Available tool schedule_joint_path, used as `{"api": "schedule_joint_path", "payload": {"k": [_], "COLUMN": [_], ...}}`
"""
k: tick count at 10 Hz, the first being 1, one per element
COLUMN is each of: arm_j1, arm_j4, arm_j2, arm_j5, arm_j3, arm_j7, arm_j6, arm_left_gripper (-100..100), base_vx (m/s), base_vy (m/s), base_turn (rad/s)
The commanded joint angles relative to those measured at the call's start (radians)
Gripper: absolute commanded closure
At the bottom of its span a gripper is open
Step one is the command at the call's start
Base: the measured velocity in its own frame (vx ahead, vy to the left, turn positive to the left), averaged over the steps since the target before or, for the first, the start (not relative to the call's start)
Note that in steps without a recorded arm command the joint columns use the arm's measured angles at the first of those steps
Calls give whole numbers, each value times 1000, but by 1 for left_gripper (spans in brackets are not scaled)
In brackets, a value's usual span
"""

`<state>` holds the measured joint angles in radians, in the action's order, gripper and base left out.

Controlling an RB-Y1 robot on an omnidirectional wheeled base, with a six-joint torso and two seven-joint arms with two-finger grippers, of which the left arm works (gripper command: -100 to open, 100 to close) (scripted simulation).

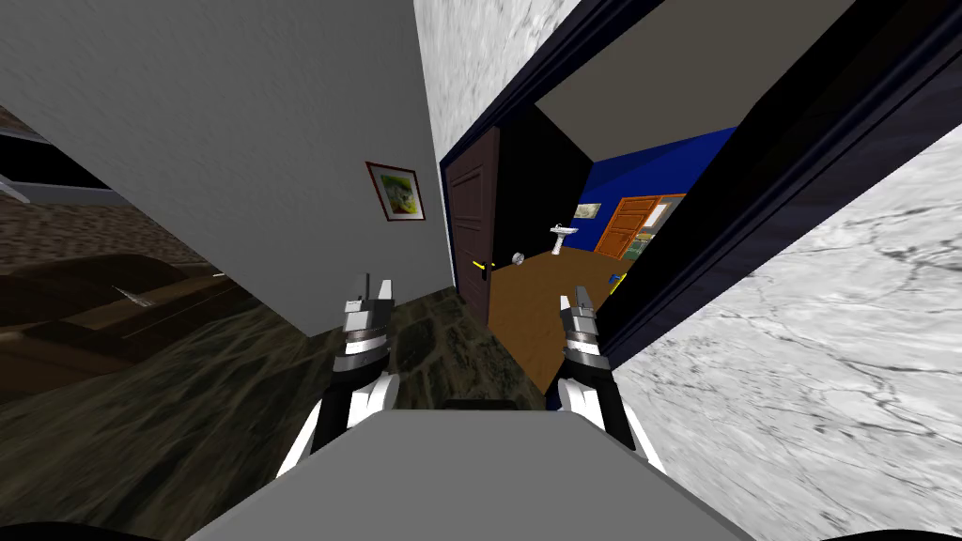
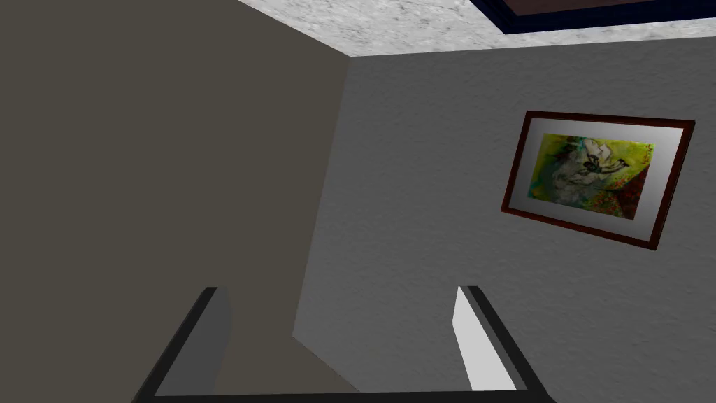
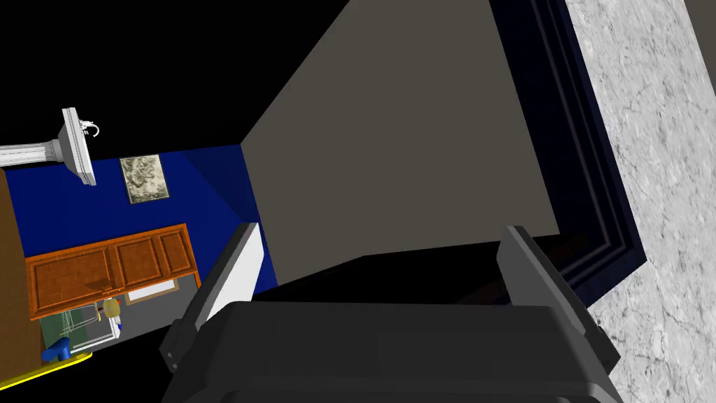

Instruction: Push the door open

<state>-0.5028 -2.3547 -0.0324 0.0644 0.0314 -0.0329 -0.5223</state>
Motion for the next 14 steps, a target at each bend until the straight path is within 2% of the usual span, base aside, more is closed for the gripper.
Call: {"api": "schedule_joint_path", "payload": {"k": [1, 3, 6, 7, 14], "arm_j1": [20, 41, 87, 110, 202], "arm_j4": [34, 67, 143, 181, 334], "arm_j2": [12, 23, 44, 52, 80], "arm_j5": [5, 9, 19, 24, 45], "arm_j3": [-13, -26, -56, -71, -131], "arm_j7": [11, 23, 48, 61, 113], "arm_j6": [2, 4, 9, 12, 22], "arm_left_gripper": [-100, -100, -100, -100, -100], "base_vx": [64, 111, 134, 140, 96], "base_vy": [22, 44, 68, 70, 57], "base_turn": [-25, -38, -32, -34, -31]}}
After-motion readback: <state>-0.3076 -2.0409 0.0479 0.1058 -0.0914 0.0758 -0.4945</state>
